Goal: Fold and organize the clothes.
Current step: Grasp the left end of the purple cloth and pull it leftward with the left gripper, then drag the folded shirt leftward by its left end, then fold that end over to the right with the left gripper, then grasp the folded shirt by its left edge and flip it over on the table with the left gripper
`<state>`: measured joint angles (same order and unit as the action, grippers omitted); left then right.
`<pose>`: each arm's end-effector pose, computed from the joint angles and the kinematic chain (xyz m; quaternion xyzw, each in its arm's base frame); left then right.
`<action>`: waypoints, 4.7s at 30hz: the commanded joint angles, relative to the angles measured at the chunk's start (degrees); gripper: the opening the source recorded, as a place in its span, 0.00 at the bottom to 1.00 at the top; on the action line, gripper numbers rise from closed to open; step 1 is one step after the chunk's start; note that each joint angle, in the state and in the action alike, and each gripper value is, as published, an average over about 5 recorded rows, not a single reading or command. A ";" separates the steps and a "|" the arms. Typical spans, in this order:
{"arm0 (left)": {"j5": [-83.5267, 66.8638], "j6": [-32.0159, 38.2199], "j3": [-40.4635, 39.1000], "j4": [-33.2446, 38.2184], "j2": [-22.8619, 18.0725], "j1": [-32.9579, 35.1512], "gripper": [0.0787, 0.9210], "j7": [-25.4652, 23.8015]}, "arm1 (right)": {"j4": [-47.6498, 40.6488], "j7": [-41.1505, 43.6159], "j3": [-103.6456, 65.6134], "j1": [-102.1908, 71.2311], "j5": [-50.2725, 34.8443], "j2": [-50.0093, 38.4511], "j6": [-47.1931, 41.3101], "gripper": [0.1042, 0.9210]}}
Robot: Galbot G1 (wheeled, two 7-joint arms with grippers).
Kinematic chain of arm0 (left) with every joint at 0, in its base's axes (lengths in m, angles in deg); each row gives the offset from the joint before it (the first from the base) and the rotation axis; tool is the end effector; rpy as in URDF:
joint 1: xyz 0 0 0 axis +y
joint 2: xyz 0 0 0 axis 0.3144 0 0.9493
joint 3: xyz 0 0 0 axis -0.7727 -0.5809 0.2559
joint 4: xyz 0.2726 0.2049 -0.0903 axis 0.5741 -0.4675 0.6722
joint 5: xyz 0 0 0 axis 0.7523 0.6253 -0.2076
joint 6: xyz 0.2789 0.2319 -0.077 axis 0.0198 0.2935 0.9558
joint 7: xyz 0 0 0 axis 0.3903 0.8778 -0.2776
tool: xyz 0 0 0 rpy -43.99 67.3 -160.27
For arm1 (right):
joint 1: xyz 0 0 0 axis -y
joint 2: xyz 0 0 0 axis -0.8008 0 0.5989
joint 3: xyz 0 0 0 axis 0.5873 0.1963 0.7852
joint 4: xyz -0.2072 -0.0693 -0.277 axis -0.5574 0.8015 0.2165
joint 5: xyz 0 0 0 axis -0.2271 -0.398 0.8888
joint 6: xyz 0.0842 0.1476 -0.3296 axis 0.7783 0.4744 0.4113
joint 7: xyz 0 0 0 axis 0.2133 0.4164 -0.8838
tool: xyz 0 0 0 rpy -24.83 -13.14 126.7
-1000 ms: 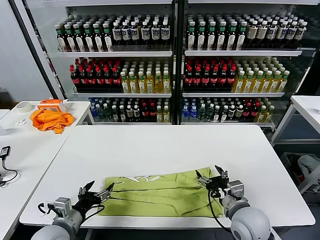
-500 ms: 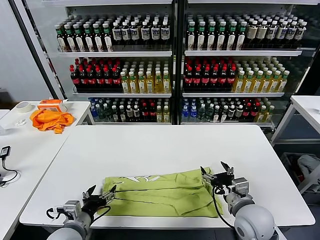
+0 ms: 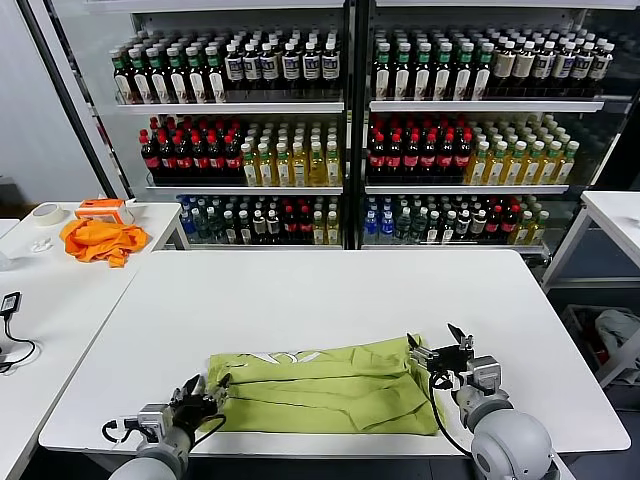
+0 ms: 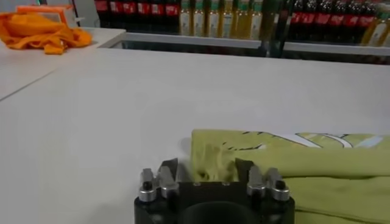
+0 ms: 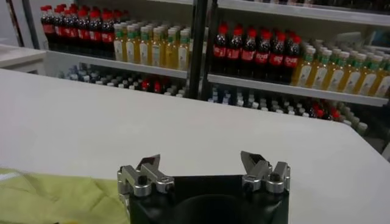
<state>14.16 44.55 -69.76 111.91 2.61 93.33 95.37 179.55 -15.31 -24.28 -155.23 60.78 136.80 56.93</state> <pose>0.2249 0.0509 -0.3077 -0.0124 -0.9610 0.0243 0.2753 0.2749 -0.0401 -0.2436 0.0717 -0.9754 0.0756 0.1945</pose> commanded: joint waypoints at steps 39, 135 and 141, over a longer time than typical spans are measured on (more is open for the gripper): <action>9.44 -13.51 40.24 0.25 10.61 12.15 0.02 -16.29 | -0.39 -0.38 -2.57 0.51 0.60 -0.78 1.82 0.88; 7.30 -1.61 10.14 -4.12 -7.52 0.70 0.88 -11.36 | 1.45 -0.72 -6.56 -0.25 1.69 -4.52 1.57 0.88; 8.13 -0.89 8.29 -5.29 -8.27 -0.56 0.88 -11.44 | 0.93 -0.80 -6.43 0.02 1.71 -4.32 1.55 0.88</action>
<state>19.94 41.84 -58.64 108.87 -4.53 93.98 83.26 180.56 -16.06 -30.67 -154.96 62.46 132.71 58.48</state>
